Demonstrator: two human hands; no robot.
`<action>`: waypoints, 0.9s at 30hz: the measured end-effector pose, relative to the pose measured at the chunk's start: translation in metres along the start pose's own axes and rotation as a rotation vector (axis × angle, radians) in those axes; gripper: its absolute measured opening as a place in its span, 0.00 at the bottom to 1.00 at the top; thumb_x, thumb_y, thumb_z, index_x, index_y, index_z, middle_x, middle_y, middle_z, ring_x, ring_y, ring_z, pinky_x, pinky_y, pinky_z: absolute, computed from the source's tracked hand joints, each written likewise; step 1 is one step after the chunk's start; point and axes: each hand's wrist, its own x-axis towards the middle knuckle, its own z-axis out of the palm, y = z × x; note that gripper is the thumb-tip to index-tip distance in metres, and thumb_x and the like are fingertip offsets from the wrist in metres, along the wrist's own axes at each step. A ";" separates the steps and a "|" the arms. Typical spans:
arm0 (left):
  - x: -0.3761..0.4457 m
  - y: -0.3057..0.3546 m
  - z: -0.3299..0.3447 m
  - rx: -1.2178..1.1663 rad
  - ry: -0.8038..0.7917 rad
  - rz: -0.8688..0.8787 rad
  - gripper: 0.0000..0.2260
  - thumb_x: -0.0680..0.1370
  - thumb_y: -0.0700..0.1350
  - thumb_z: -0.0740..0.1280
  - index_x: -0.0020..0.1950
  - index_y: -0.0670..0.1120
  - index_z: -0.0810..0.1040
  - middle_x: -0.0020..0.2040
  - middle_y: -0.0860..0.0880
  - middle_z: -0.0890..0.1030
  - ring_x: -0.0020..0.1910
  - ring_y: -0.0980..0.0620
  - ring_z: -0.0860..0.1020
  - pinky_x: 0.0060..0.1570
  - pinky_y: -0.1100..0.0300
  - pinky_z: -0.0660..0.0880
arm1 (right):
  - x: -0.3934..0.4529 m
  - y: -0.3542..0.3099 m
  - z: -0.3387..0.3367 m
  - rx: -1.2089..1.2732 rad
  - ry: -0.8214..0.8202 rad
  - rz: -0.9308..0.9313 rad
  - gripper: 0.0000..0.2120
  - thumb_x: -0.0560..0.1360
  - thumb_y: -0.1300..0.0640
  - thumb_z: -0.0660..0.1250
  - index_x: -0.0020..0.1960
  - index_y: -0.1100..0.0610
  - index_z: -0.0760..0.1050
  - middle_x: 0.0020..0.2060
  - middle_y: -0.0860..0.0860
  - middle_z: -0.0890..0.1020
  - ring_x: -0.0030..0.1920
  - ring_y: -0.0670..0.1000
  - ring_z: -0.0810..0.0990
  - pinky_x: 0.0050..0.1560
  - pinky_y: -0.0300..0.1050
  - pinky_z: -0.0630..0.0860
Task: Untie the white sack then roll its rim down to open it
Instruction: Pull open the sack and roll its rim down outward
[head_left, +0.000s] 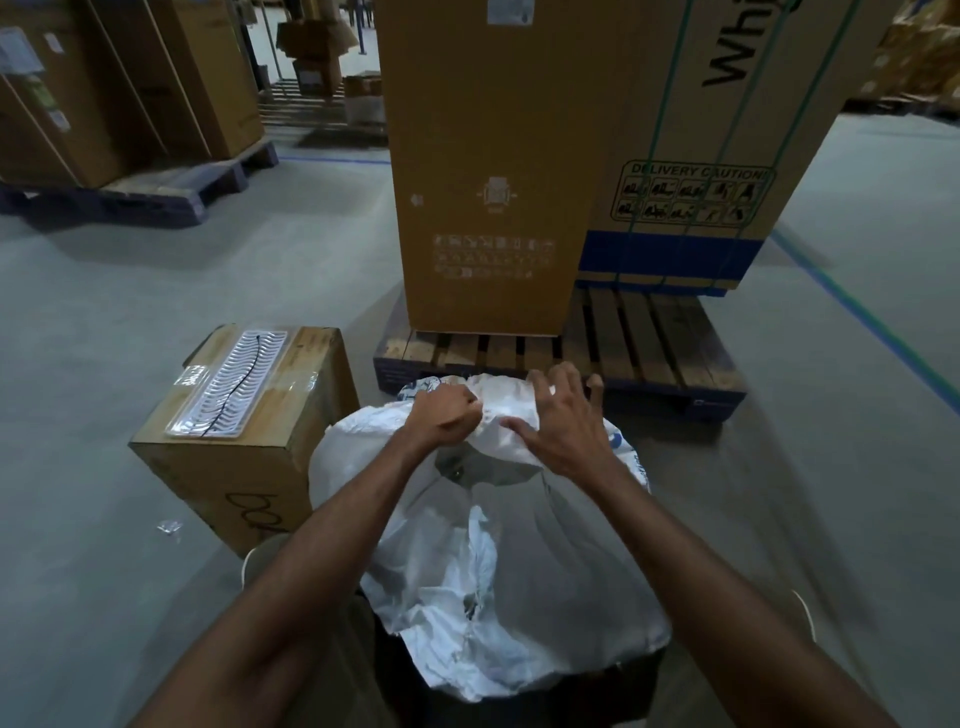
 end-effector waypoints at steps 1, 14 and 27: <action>0.002 -0.002 0.001 -0.060 0.006 -0.040 0.17 0.73 0.52 0.54 0.36 0.43 0.77 0.44 0.42 0.82 0.43 0.43 0.77 0.51 0.49 0.75 | -0.006 -0.005 0.004 -0.054 0.045 -0.032 0.35 0.76 0.31 0.62 0.72 0.55 0.70 0.68 0.56 0.73 0.73 0.58 0.67 0.72 0.64 0.56; -0.013 -0.001 0.008 0.435 0.037 0.437 0.26 0.84 0.63 0.52 0.79 0.53 0.64 0.77 0.45 0.68 0.78 0.44 0.63 0.78 0.38 0.50 | 0.000 0.000 -0.003 0.207 -0.225 0.024 0.14 0.85 0.49 0.57 0.61 0.58 0.74 0.53 0.59 0.82 0.52 0.61 0.80 0.45 0.50 0.71; -0.020 0.049 -0.005 0.145 -0.153 0.072 0.18 0.85 0.52 0.54 0.48 0.45 0.80 0.49 0.43 0.81 0.49 0.42 0.79 0.49 0.49 0.72 | -0.001 0.024 -0.022 0.256 -0.325 0.067 0.22 0.82 0.38 0.58 0.57 0.56 0.78 0.51 0.57 0.82 0.50 0.55 0.79 0.54 0.54 0.73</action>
